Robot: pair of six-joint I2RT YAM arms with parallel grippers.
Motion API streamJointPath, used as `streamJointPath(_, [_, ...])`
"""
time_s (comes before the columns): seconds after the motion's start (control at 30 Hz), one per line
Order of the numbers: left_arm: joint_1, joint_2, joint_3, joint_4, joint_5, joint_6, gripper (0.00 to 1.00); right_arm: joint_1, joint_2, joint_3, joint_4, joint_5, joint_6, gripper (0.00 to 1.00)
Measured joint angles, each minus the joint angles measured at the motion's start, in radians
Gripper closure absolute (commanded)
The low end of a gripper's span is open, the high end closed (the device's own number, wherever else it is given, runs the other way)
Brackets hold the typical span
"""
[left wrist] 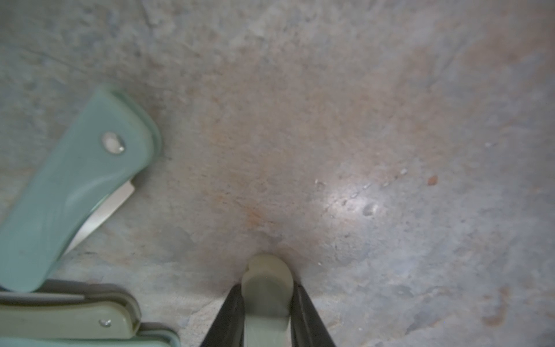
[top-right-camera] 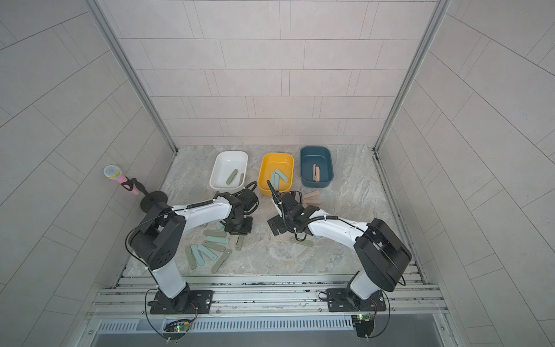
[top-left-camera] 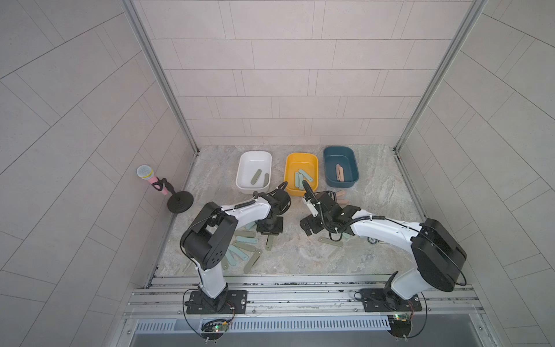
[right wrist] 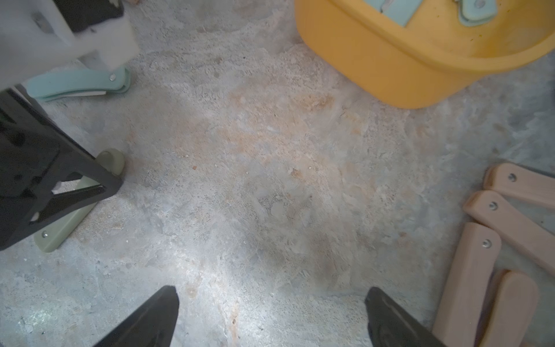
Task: Place the fruit knives into the storage box by color
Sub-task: Pick up the fruit knife from the center of the board, then place the fruit knife in the storage box.
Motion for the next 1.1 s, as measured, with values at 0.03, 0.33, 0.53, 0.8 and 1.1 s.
streamJointPath(0.03, [0.001, 0.000, 0.001, -0.002, -0.001, 0.001, 0.84, 0.000, -0.002, 0.000, -0.002, 0.000, 0.000, 0.00])
streamJointPath(0.33, [0.074, 0.000, 0.252, -0.179, -0.051, 0.053, 0.91, 0.000, -0.029, 0.003, -0.053, 0.011, 0.016, 0.00])
streamJointPath(0.53, [0.187, 0.115, 0.724, -0.282, -0.145, 0.145, 0.91, -0.001, -0.029, 0.053, -0.092, 0.011, 0.030, 0.00])
streamJointPath(0.8, [0.330, 0.595, 1.363, -0.419, -0.173, 0.234, 0.92, -0.034, 0.000, 0.119, -0.103, -0.018, 0.031, 0.00])
streamJointPath(1.1, [0.379, 0.798, 1.484, -0.448, -0.202, 0.287, 0.72, -0.068, 0.025, 0.110, -0.107, -0.062, 0.032, 0.00])
